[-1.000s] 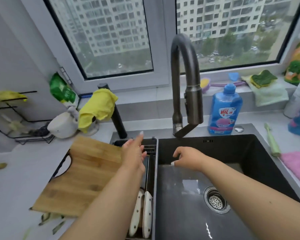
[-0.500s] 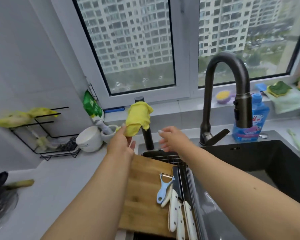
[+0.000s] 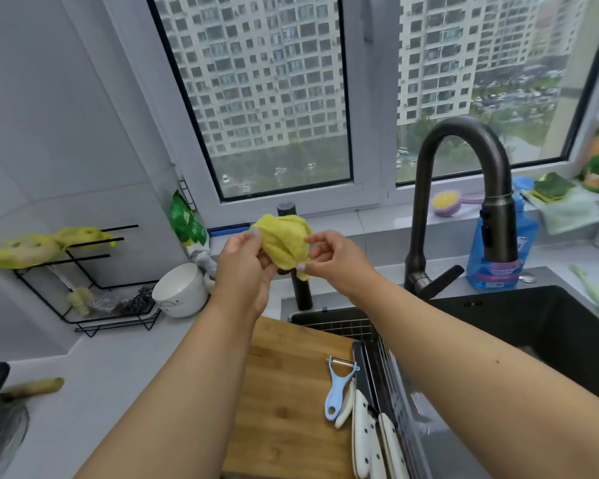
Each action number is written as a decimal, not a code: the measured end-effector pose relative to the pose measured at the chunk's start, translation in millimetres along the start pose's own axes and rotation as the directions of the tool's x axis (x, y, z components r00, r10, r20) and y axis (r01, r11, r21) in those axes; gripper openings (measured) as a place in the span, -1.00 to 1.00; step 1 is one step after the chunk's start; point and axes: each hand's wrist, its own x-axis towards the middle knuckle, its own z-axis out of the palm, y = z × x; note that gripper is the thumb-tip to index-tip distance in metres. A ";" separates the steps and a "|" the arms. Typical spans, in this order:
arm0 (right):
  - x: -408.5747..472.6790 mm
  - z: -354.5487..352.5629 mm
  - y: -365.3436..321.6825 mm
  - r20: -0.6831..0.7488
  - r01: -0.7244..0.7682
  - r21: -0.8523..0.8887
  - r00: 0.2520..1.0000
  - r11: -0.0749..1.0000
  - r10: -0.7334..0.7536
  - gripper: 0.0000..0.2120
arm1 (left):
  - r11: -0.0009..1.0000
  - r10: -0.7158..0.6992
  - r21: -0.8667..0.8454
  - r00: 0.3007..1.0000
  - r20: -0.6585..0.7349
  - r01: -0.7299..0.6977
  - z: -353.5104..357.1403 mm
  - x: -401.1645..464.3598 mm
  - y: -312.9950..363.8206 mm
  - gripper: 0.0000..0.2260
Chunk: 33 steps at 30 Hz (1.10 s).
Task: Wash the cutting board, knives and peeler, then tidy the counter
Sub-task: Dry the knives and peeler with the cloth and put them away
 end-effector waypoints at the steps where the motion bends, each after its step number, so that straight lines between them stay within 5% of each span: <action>1: -2.7 -3.3 -1.8 0.015 0.013 0.009 1.000 1.000 -0.013 -0.61 | 1.000 0.002 0.021 0.999 0.045 -0.002 6.0 -4.5 1.2 -0.90; 5: -17.1 -31.7 -5.5 0.045 0.027 0.003 0.999 1.000 -0.027 -0.76 | 0.980 -0.008 0.197 0.986 0.165 -0.025 28.2 -14.1 1.1 -0.89; 10: -34.7 -84.6 -5.0 0.220 -0.082 0.036 0.973 0.996 0.072 -0.91 | 0.881 0.000 0.467 0.988 0.152 -0.072 42.5 -11.3 -9.8 -0.89; 16: -34.5 -116.5 2.3 0.044 -0.140 -0.273 0.987 0.952 0.157 -0.75 | 0.649 0.039 0.737 0.976 0.216 -0.189 45.8 -8.0 -29.2 -0.87; 22: -24.4 -125.7 8.3 -0.058 -0.087 -0.464 0.996 0.882 0.067 -0.67 | 0.518 0.001 0.823 0.963 0.271 -0.232 47.0 -5.9 -39.5 -0.81; 28: -19.8 -121.7 4.7 -0.191 -0.125 -0.462 0.981 0.878 0.040 -0.64 | 0.601 -0.011 0.785 0.981 0.191 -0.147 53.7 -6.3 -47.2 -0.65; 33: -15.9 -100.3 0.8 -0.199 -0.352 -0.100 0.924 0.931 0.328 -0.75 | 0.665 -0.013 0.739 0.987 0.162 -0.113 67.1 -7.7 -55.0 -0.73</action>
